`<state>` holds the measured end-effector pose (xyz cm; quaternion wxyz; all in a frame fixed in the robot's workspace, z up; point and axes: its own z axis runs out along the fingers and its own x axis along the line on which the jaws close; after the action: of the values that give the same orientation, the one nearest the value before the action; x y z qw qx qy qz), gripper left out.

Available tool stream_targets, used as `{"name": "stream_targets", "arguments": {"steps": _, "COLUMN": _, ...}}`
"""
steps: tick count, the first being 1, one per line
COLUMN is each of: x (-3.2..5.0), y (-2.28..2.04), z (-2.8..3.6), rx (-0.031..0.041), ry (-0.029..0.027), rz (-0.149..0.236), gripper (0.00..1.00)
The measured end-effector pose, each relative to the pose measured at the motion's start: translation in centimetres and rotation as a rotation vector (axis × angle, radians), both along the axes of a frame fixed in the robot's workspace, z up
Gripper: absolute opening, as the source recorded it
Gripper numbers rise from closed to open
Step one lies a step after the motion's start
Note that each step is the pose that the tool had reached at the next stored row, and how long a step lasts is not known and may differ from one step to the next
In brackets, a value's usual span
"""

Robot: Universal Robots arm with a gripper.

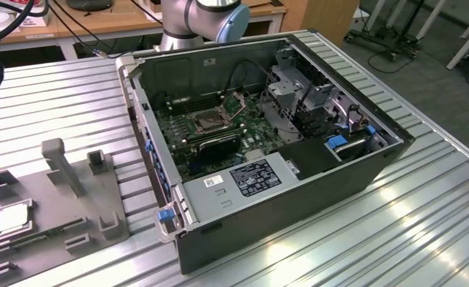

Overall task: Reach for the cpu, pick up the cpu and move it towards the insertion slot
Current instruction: 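Reach for the cpu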

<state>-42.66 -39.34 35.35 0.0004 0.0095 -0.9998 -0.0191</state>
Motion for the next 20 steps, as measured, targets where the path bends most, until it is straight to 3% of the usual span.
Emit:
{"name": "stream_targets", "arguments": {"steps": 8, "x": -0.07, "y": -0.05, "z": -0.03, "rx": 0.0000, "ry": 0.0000, "rz": 0.000, "gripper": 0.11}}
{"name": "stream_targets", "arguments": {"steps": 17, "x": -0.50, "y": -0.83, "z": -0.48, "rx": 0.0005, "ry": -0.0004, "rz": 0.000, "gripper": 0.11}}
{"name": "stream_targets", "arguments": {"steps": 20, "x": -0.54, "y": -0.88, "z": -0.53, "rx": 0.0004, "ry": -0.0004, "rz": 0.000, "gripper": 0.11}}
